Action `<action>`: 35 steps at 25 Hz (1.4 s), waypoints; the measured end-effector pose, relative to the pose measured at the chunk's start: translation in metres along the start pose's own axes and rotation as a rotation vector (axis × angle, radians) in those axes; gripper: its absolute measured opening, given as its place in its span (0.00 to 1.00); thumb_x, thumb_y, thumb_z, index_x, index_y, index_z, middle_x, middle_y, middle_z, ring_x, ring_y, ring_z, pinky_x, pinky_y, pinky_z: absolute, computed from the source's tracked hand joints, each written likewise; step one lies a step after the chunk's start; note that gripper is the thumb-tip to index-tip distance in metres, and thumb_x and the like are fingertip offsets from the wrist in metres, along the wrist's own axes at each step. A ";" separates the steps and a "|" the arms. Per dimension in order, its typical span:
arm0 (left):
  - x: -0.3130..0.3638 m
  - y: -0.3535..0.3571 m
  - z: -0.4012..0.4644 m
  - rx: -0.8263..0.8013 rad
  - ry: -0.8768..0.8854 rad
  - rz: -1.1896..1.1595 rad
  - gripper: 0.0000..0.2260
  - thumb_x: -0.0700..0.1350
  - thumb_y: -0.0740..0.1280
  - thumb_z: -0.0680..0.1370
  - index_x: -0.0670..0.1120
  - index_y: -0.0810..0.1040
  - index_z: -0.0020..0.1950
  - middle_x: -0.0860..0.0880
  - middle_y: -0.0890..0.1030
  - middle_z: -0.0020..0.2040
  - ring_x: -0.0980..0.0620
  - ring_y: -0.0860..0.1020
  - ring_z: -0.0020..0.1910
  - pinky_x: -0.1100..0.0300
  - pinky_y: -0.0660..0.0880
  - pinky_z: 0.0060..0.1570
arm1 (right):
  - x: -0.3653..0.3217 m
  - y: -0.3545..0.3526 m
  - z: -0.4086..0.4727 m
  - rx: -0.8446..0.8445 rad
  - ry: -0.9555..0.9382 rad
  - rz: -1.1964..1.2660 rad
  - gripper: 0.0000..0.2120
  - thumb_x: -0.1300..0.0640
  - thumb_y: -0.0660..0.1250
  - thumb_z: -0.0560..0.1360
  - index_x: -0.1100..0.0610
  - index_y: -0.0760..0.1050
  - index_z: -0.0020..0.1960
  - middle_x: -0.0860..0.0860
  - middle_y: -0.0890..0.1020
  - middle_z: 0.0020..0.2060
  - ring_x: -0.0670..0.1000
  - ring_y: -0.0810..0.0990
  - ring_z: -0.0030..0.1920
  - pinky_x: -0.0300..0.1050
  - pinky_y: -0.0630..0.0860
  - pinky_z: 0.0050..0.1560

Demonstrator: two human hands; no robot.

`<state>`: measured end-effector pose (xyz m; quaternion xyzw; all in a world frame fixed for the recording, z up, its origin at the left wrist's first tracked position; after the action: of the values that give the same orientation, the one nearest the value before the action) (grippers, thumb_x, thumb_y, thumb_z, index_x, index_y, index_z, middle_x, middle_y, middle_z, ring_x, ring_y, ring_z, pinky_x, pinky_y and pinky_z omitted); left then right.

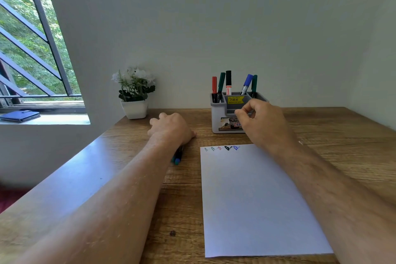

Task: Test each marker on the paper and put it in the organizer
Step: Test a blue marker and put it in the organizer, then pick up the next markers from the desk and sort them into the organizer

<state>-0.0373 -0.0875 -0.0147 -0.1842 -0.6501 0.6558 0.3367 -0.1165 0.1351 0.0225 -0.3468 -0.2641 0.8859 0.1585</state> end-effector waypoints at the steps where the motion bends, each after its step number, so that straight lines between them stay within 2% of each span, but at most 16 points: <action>1: 0.004 0.001 0.000 0.004 0.025 0.006 0.31 0.65 0.69 0.73 0.46 0.73 0.67 0.43 0.73 0.65 0.41 0.68 0.66 0.45 0.69 0.61 | 0.000 0.001 0.000 -0.004 0.001 0.001 0.08 0.48 0.66 0.79 0.50 0.74 0.43 0.41 0.75 0.34 0.38 0.74 0.34 0.32 0.67 0.31; 9: 0.012 -0.007 -0.007 0.038 0.056 -0.101 0.28 0.65 0.71 0.71 0.46 0.78 0.60 0.44 0.79 0.57 0.43 0.76 0.58 0.47 0.77 0.55 | -0.001 0.001 -0.001 -0.013 -0.012 0.012 0.08 0.49 0.66 0.79 0.50 0.74 0.43 0.41 0.75 0.34 0.39 0.75 0.35 0.32 0.68 0.32; 12: 0.012 -0.018 -0.011 0.088 0.045 -0.153 0.25 0.62 0.76 0.68 0.47 0.79 0.56 0.45 0.81 0.50 0.45 0.79 0.51 0.50 0.79 0.45 | -0.001 0.001 -0.001 -0.009 -0.013 0.019 0.08 0.49 0.66 0.79 0.50 0.74 0.43 0.41 0.75 0.34 0.39 0.75 0.35 0.32 0.67 0.32; 16: 0.016 -0.025 -0.014 0.122 0.035 -0.130 0.22 0.59 0.79 0.65 0.46 0.73 0.45 0.47 0.75 0.36 0.46 0.77 0.40 0.54 0.74 0.33 | -0.002 0.000 0.000 -0.008 -0.011 0.015 0.08 0.49 0.66 0.79 0.51 0.75 0.44 0.40 0.75 0.34 0.39 0.75 0.35 0.31 0.66 0.32; 20: 0.020 -0.021 -0.015 0.093 0.039 -0.056 0.25 0.57 0.81 0.64 0.47 0.68 0.41 0.47 0.71 0.33 0.49 0.71 0.33 0.57 0.67 0.24 | -0.003 0.000 -0.001 -0.014 -0.011 0.017 0.08 0.49 0.66 0.79 0.51 0.75 0.44 0.41 0.75 0.34 0.39 0.75 0.34 0.31 0.66 0.31; 28: 0.020 -0.020 -0.013 0.127 0.026 -0.196 0.21 0.54 0.78 0.69 0.47 0.67 0.35 0.47 0.74 0.34 0.51 0.73 0.30 0.61 0.66 0.23 | -0.005 0.000 -0.002 -0.015 -0.007 0.010 0.08 0.49 0.66 0.79 0.52 0.76 0.44 0.42 0.76 0.33 0.39 0.75 0.34 0.32 0.65 0.31; 32: 0.018 -0.048 -0.022 0.290 0.093 -0.437 0.14 0.54 0.76 0.70 0.44 0.80 0.38 0.49 0.80 0.32 0.53 0.78 0.30 0.62 0.72 0.25 | -0.009 -0.001 -0.003 -0.032 -0.044 0.045 0.08 0.48 0.66 0.79 0.51 0.77 0.45 0.42 0.77 0.34 0.40 0.76 0.35 0.33 0.67 0.32; 35: 0.020 -0.075 -0.041 0.486 0.200 -0.690 0.07 0.51 0.73 0.71 0.49 0.84 0.37 0.55 0.82 0.32 0.58 0.80 0.32 0.60 0.80 0.37 | -0.017 0.002 -0.005 -0.071 -0.104 0.079 0.05 0.50 0.66 0.79 0.50 0.77 0.47 0.39 0.76 0.36 0.38 0.76 0.37 0.31 0.70 0.35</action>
<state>-0.0084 -0.0500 0.0589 0.0660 -0.4647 0.6176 0.6311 -0.1013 0.1270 0.0271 -0.3160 -0.2893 0.8983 0.0972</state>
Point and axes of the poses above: each hand's wrist, its own z-axis towards the middle knuckle, its own y-axis out of the palm, x = y × z, the point moved 8 cm from there along z, towards the middle knuckle
